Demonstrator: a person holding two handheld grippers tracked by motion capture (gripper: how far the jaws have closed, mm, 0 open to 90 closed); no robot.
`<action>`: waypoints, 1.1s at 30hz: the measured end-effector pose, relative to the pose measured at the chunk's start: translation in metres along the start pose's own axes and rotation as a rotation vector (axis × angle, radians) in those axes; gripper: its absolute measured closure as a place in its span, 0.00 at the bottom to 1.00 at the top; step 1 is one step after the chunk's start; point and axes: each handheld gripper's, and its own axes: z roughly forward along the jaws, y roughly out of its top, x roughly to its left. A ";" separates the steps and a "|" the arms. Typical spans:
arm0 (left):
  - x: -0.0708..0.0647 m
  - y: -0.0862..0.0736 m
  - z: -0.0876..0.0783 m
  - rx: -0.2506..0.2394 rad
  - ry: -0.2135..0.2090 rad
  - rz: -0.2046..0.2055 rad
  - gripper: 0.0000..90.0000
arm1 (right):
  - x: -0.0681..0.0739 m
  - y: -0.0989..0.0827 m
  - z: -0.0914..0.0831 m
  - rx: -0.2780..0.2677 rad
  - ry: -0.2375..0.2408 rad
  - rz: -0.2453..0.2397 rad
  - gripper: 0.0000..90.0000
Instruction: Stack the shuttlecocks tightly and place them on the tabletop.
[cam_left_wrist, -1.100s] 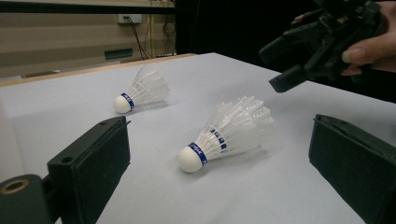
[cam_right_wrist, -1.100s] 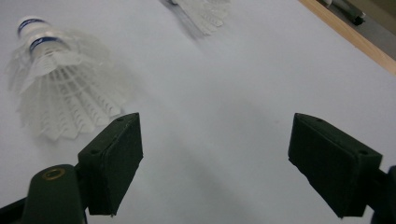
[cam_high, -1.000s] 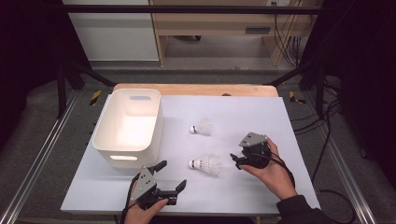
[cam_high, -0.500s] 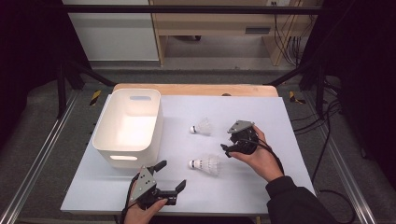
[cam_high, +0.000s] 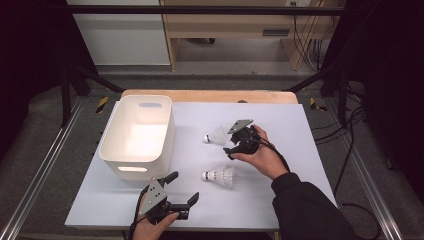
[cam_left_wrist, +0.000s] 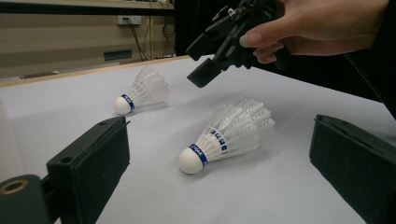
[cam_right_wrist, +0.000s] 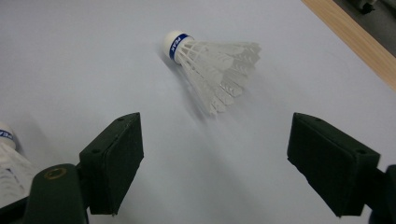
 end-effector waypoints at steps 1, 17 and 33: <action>0.000 0.000 0.000 0.000 0.000 0.000 0.05 | 0.001 0.002 0.002 0.004 0.004 -0.002 0.21; -0.002 0.000 0.001 0.000 -0.006 0.003 0.05 | 0.006 0.014 0.038 0.036 0.030 -0.005 0.34; 0.000 0.000 0.000 -0.003 -0.003 0.001 0.06 | 0.008 0.017 0.051 0.027 0.103 -0.016 0.97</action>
